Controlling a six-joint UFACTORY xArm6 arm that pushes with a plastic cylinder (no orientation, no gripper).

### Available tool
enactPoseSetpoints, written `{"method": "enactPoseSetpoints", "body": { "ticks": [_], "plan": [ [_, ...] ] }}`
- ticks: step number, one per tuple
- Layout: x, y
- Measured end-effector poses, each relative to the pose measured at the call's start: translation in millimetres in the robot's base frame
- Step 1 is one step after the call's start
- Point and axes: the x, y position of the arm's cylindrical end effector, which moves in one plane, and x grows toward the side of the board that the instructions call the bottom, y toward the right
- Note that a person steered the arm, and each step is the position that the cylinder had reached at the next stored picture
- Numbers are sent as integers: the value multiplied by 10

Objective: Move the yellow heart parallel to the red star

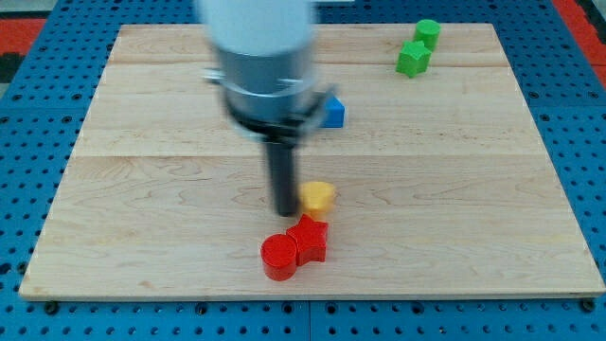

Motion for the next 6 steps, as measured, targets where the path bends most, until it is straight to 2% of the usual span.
{"method": "enactPoseSetpoints", "body": {
  "ticks": [1,2,3,4,5,6],
  "plan": [
    [27,492],
    [-43,169],
    [-299,340],
    [-241,941],
    [132,1515],
    [-132,1320]
  ]
}}
